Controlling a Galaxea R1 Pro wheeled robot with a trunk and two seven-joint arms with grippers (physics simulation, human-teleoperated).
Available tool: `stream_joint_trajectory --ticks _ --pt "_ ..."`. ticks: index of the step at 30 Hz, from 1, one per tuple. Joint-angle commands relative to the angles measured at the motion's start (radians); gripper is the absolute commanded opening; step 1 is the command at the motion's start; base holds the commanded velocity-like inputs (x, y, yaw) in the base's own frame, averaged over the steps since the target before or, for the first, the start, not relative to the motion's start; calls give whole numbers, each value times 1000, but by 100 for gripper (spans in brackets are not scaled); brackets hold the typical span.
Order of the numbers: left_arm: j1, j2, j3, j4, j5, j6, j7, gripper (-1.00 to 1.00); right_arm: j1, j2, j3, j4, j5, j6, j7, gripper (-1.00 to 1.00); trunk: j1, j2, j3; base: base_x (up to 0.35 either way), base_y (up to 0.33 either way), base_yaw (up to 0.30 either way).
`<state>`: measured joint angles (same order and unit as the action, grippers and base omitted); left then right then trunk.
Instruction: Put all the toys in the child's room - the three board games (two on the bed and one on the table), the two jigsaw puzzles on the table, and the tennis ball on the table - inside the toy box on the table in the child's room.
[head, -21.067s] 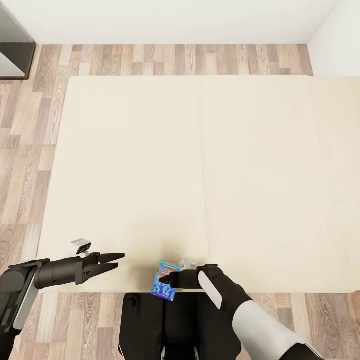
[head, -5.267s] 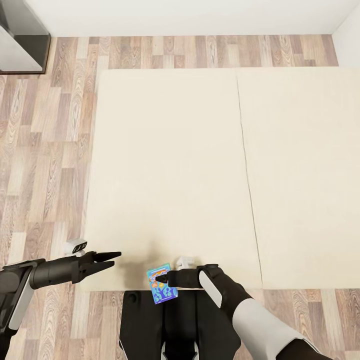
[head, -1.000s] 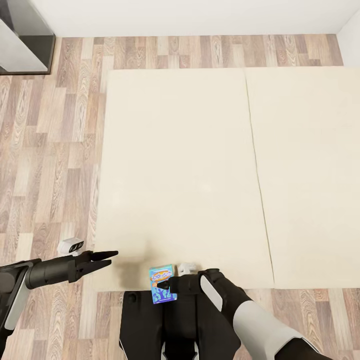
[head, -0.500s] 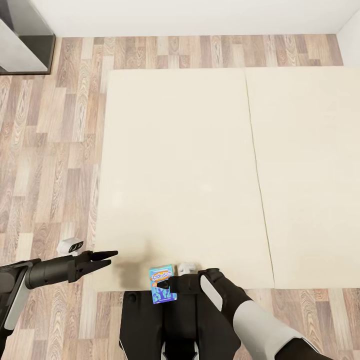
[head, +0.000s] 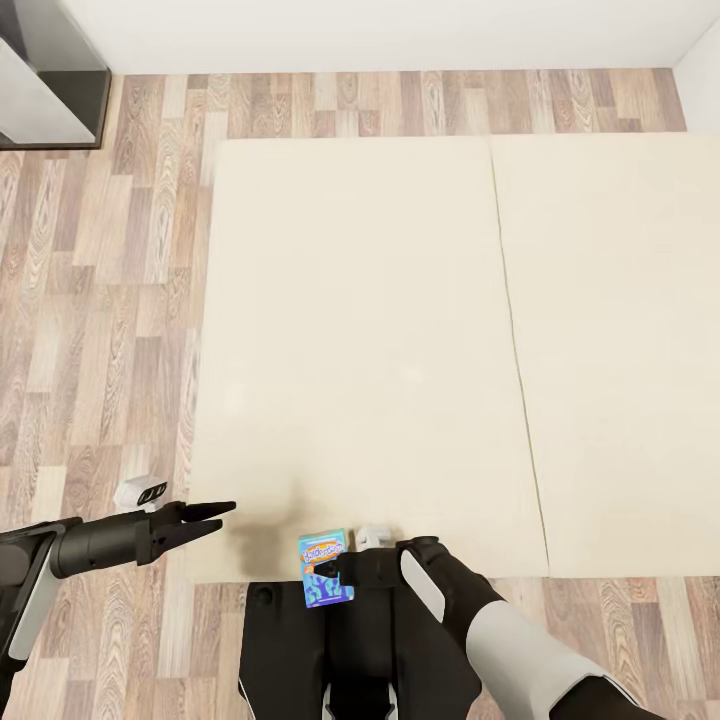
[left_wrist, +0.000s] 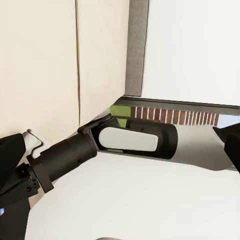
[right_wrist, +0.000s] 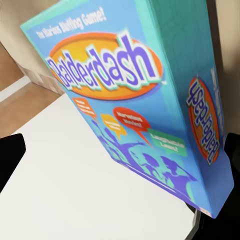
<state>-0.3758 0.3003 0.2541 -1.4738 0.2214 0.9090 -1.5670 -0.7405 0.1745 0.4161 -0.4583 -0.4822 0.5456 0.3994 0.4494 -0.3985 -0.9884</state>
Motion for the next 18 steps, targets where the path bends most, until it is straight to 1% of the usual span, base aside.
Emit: stream_joint_trajectory --ticks 1,8,18 --pt "0 0 0 0 0 10 -4 100 0 0 1 0 -1 4 1 100 1 -2 -1 0 0 0" --pt "0 0 1 0 0 10 -4 100 0 0 1 0 -1 4 1 100 1 -2 -1 0 11 0" --pt "0 0 1 0 0 11 -4 100 0 0 1 0 -1 4 1 100 1 -2 -1 0 109 0"
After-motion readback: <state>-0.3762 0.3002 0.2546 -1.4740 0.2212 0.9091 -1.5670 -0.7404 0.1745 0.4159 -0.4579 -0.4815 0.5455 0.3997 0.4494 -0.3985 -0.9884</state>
